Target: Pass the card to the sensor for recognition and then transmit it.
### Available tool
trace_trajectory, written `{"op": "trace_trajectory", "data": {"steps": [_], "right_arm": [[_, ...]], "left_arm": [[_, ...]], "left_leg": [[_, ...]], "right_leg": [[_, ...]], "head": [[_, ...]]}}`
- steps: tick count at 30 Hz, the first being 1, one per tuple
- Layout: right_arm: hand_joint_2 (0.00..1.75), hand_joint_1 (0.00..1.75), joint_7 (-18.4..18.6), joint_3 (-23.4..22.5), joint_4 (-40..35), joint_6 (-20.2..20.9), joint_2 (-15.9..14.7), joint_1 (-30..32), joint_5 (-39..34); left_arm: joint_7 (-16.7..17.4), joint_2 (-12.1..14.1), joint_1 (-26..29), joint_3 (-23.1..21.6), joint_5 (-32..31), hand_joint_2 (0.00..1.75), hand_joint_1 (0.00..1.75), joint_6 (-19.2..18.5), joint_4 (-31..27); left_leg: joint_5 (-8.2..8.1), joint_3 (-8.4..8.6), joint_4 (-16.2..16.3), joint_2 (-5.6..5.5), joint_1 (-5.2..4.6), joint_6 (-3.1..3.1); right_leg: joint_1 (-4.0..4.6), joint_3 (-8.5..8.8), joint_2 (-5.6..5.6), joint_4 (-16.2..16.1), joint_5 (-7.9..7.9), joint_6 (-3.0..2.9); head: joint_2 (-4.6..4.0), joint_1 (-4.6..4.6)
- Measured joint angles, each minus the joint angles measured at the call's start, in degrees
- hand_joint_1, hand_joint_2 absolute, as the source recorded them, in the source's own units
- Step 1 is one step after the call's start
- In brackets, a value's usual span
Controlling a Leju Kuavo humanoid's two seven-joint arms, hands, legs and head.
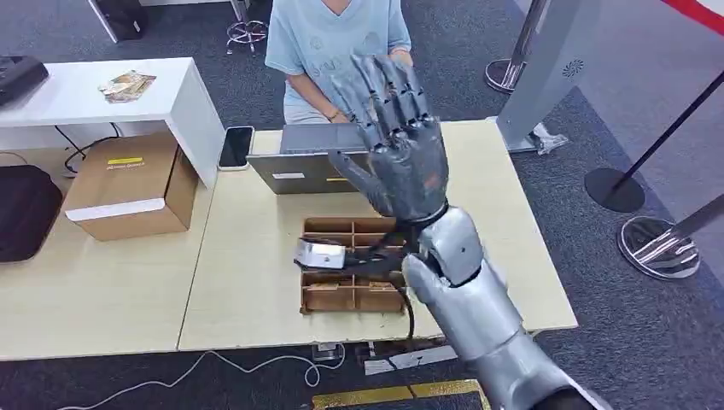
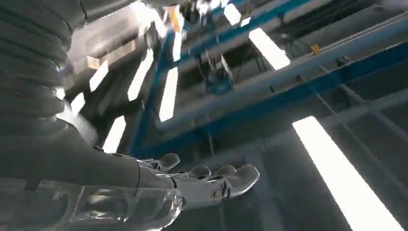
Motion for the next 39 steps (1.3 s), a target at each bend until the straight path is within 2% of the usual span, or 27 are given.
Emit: {"op": "trace_trajectory", "data": {"steps": [2, 5, 7, 9, 13, 19, 25, 31, 39], "right_arm": [[1.75, 0.0, 4.35, 0.85, 5.41, 0.47, 0.46, -4.54, 5.52], [1.75, 0.0, 8.74, 2.32, 13.73, 2.91, 1.36, -11.63, 7.28], [1.75, 0.0, 13.11, 4.36, 19.05, 7.04, 1.92, -15.75, 7.56], [1.75, 0.0, 15.99, 7.24, 24.81, 13.06, 2.69, -20.13, 7.63], [1.75, 0.0, 17.24, 9.37, 35.36, 22.09, 5.72, -26.17, 6.95], [1.75, 0.0, 17.58, 9.66, 45.23, 29.7, 8.81, -32.03, 4.53], [1.75, 0.0, 17.56, 8.83, 50.61, 29.77, 9.86, -35.56, 0.98], [1.75, 0.0, 16.43, 6.38, 52.99, 25.75, 9.92, -36.95, -1.35], [1.75, 0.0, 15.71, 4.78, 54.94, 23.02, 9.77, -37.11, -1.77]], "left_arm": [[-0.44, 0.0, 0.0, 0.04, 0.54, 0.0, 0.0, 0.0, 0.0], [-0.35, 0.0, 0.07, 0.11, 1.03, 0.0, 0.0, 0.0, 0.0], [0.05, 0.0, 0.11, 0.13, 1.14, 0.0, 0.0, 0.0, 0.0], [0.48, 0.0, 0.16, 0.24, 1.29, 0.0, 0.0, 0.0, 0.0], [0.63, 0.0, 0.21, 0.39, 1.62, 0.0, 0.0, 0.0, 0.0], [0.24, 0.0, 0.22, 0.44, 2.34, 0.0, 0.0, 0.0, 0.0], [-0.2, 0.02, 0.24, 0.57, 3.12, 0.0, 0.0, 0.0, 0.0], [-0.61, 0.02, 0.26, 0.79, 4.0, 0.0, 0.0, 0.0, 0.0], [0.02, 0.02, 0.55, 1.68, 5.05, 0.0, 0.0, 0.0, 0.0]], "left_leg": [[0.04, -0.02, 0.0, -0.03, 0.0, 0.01], [0.07, -0.04, 0.0, -0.1, 0.01, 0.0], [0.07, -0.04, 0.0, -0.1, 0.0, 0.0], [0.07, -0.04, 0.0, -0.09, 0.01, 0.0], [0.08, -0.05, 0.0, -0.11, 0.02, -0.01], [0.08, -0.06, 0.0, -0.11, 0.02, -0.01], [0.08, -0.06, 0.01, -0.11, 0.01, -0.01], [0.08, -0.05, 0.02, -0.11, 0.01, -0.01], [0.08, -0.05, 0.02, -0.1, 0.02, -0.01]], "right_leg": [[0.0, 0.0, -0.03, 0.01, 0.02, -0.02], [0.0, 0.0, -0.07, 0.03, 0.03, -0.03], [0.0, -0.01, -0.06, 0.04, 0.04, -0.04], [0.01, -0.01, -0.06, 0.03, 0.03, -0.04], [0.03, -0.04, -0.09, 0.04, 0.03, -0.05], [0.03, -0.05, -0.09, 0.02, 0.03, -0.05], [0.01, -0.05, -0.09, 0.01, 0.03, -0.04], [0.02, -0.05, -0.09, 0.02, 0.04, -0.04], [0.02, -0.07, -0.07, 0.02, 0.03, -0.04]], "head": [[0.0, 0.04], [0.0, 0.02], [0.0, 0.02], [0.0, 0.02], [0.0, 0.0], [0.0, 0.04], [0.0, 0.02], [0.0, 0.02], [0.0, 0.02]]}}
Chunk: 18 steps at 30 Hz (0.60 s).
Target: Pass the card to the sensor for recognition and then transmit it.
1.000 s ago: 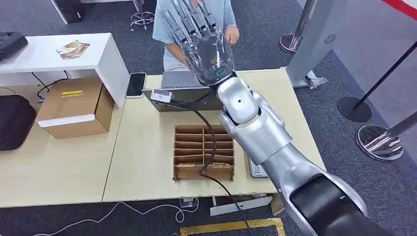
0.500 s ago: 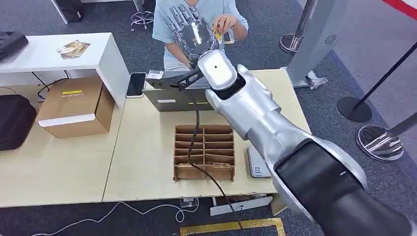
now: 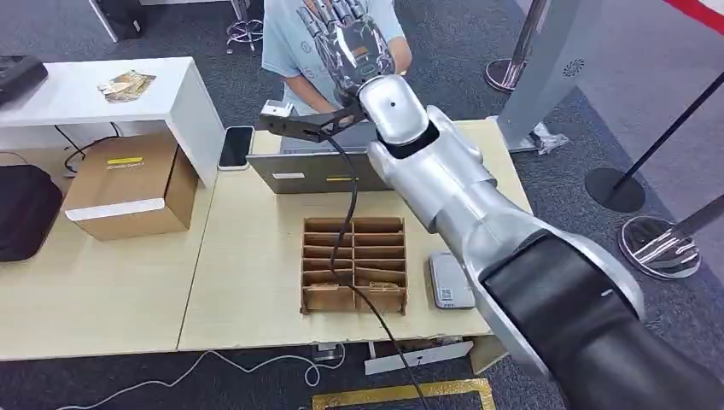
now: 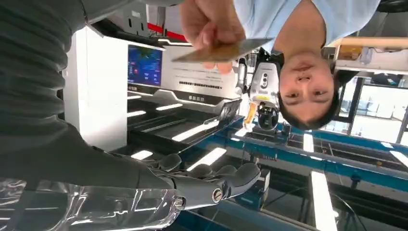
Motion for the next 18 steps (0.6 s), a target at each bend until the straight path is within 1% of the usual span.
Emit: {"op": "trace_trajectory", "data": {"steps": [5, 12, 13, 14, 15, 16, 18], "right_arm": [[1.75, 0.0, -0.15, -0.98, 0.7, -1.07, -0.11, -0.03, -0.37], [1.75, 0.0, -0.18, -1.4, 1.18, -1.53, -0.15, -0.08, -0.18], [1.75, 0.23, -0.18, -1.42, 1.27, -1.6, -0.17, -0.08, -0.18], [1.75, 0.51, -0.2, -1.49, 1.29, -1.71, -0.22, -0.08, -0.2], [1.75, 1.69, -0.2, -1.53, 1.31, -1.88, -0.26, -0.08, -0.26], [1.75, 1.75, -0.28, -1.59, 1.33, -2.08, -0.31, -0.08, -0.39], [1.75, 1.75, -0.61, -1.9, 1.33, -2.58, -0.42, -0.08, -0.68]], "left_arm": [[0.11, 0.0, 0.02, 0.11, 0.44, 0.0, 0.0, 0.0, 0.0], [-1.11, 0.04, 0.01, 0.11, 0.61, 0.0, 0.0, 0.0, 0.0], [-1.16, 0.04, 0.02, 0.11, 0.66, 0.0, 0.0, 0.0, 0.0], [-1.18, 0.04, 0.01, 0.11, 0.7, 0.0, 0.0, 0.0, 0.0], [-1.2, 0.04, 0.02, 0.11, 0.77, 0.0, 0.0, 0.0, 0.0], [-1.27, 0.04, 0.02, 0.11, 0.81, 0.0, 0.0, 0.0, 0.0], [-1.33, 0.04, 0.02, 0.11, 0.96, 0.0, 0.0, 0.0, 0.0]], "left_leg": [[0.0, 0.0, 0.0, 0.0, 0.0, 0.0], [0.0, 0.0, 0.0, 0.0, 0.0, 0.0], [0.0, 0.0, 0.0, 0.0, 0.0, 0.0], [0.0, 0.0, 0.0, 0.0, 0.0, 0.0], [0.0, -0.01, 0.0, 0.0, 0.0, 0.0], [0.0, -0.01, 0.0, 0.0, 0.0, 0.0], [0.0, -0.01, 0.0, 0.0, 0.0, 0.0]], "right_leg": [[0.0, 0.01, 0.0, 0.0, 0.0, 0.0], [0.0, 0.0, 0.0, 0.0, 0.0, 0.0], [0.0, 0.0, 0.0, 0.0, 0.0, 0.0], [0.0, 0.0, 0.0, 0.0, 0.0, 0.0], [0.0, 0.0, 0.0, 0.0, 0.0, 0.0], [0.0, 0.0, 0.0, 0.0, 0.0, 0.0], [0.0, 0.0, 0.0, 0.0, 0.0, 0.0]], "head": [[0.0, 0.0], [0.0, 0.0], [0.0, 0.0], [0.0, 0.0], [0.0, 0.0], [0.0, 0.0], [0.0, 0.0]]}}
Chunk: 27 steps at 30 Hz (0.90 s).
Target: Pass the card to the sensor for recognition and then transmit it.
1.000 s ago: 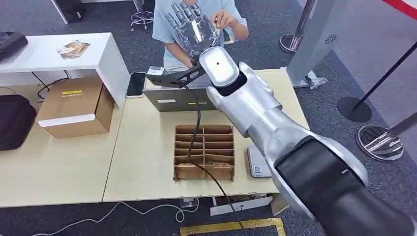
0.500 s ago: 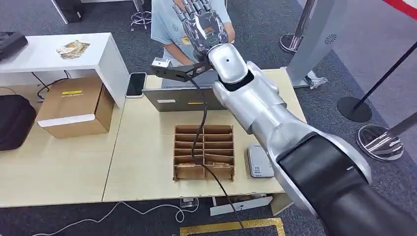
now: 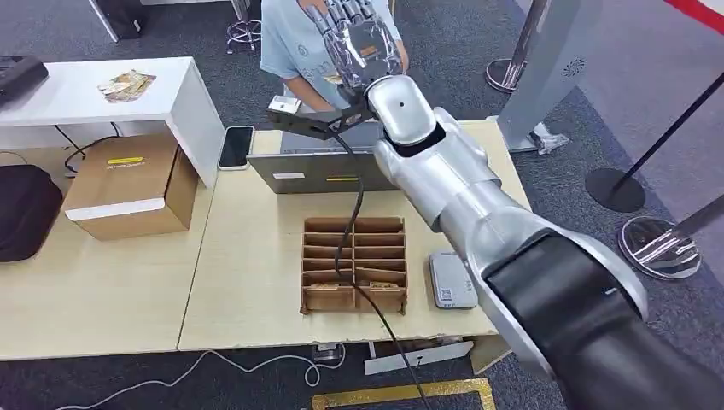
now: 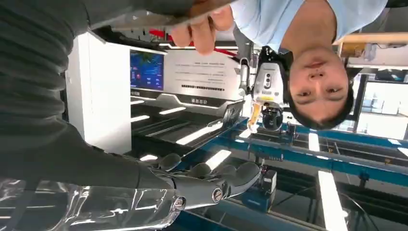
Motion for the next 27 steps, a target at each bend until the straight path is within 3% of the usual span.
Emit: {"op": "trace_trajectory", "data": {"steps": [27], "right_arm": [[1.75, 1.75, -2.97, -3.52, 0.46, -6.65, -0.94, 0.0, -3.17]], "left_arm": [[-0.11, 0.0, 0.1, 0.5, 0.92, 0.0, 0.0, 0.0, 0.0]], "left_leg": [[0.0, 0.0, 0.01, 0.0, 0.0, 0.0]], "right_leg": [[0.0, -0.02, 0.0, 0.0, 0.0, 0.0]], "head": [[0.0, 0.0]]}}
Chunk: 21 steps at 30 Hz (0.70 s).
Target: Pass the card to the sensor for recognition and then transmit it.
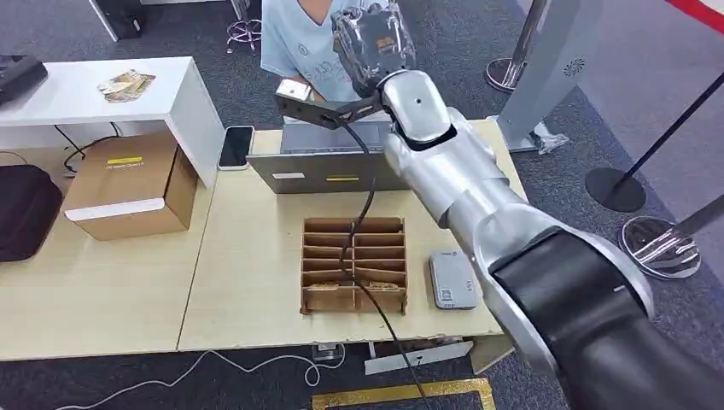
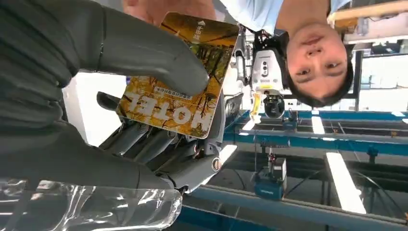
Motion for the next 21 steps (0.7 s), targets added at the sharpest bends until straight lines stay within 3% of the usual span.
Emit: {"op": "trace_trajectory", "data": {"steps": [8, 10, 12, 14, 18, 21], "right_arm": [[1.75, 1.75, -8.53, -3.63, -0.59, -5.14, -0.07, 0.1, -8.77], [1.75, 1.75, -15.25, -6.45, -1.82, -4.61, -0.07, 0.74, -16.93], [1.75, 1.75, -22.26, -9.65, -3.81, -0.8, -0.11, 1.93, -26.86], [1.75, 1.75, -26.2, -12.08, -6.9, 4.05, -0.72, 3.8, -35.55], [1.75, 1.75, -28.87, -14.01, -15.88, 16.6, -5.03, 10.06, -53.61], [1.75, 1.75, -28.71, -14.66, -21.74, 22.72, -9.31, 14.51, -63.15]], "left_arm": [[0.0, 0.09, 0.11, 0.55, 0.94, 0.0, 0.0, 0.0, 0.0], [0.96, 0.07, 0.14, 1.03, 1.38, 0.0, 0.0, 0.0, 0.0], [0.98, 0.09, 0.17, 1.25, 1.81, 0.0, 0.0, 0.0, 0.0], [0.98, 0.13, 0.22, 1.42, 1.94, 0.0, 0.0, 0.0, 0.0], [1.05, 0.22, 0.29, 1.62, 1.97, 0.0, 0.0, 0.0, 0.0], [1.57, 0.28, 0.38, 2.01, 1.64, 0.0, 0.0, 0.0, 0.0]], "left_leg": [[0.0, 0.01, 0.0, 0.01, 0.0, 0.0], [0.0, 0.03, 0.01, 0.01, 0.0, 0.0], [0.0, 0.03, 0.01, 0.01, 0.0, 0.0], [0.0, 0.05, 0.03, 0.01, -0.01, 0.0], [0.0, 0.03, 0.06, -0.07, -0.01, 0.01], [-0.01, 0.02, 0.09, -0.12, -0.02, 0.01]], "right_leg": [[0.0, 0.0, 0.01, 0.0, 0.0, 0.0], [0.0, -0.01, 0.01, -0.01, 0.0, 0.0], [0.0, 0.0, 0.0, -0.01, 0.0, 0.0], [-0.01, 0.0, 0.01, -0.03, 0.0, 0.0], [0.0, 0.05, -0.11, -0.08, 0.01, 0.01], [-0.01, 0.06, -0.13, -0.12, 0.02, 0.03]], "head": [[0.0, 0.0], [0.0, 0.0], [0.0, 0.0], [0.0, 0.0], [0.0, 0.0], [0.0, 0.0]]}}
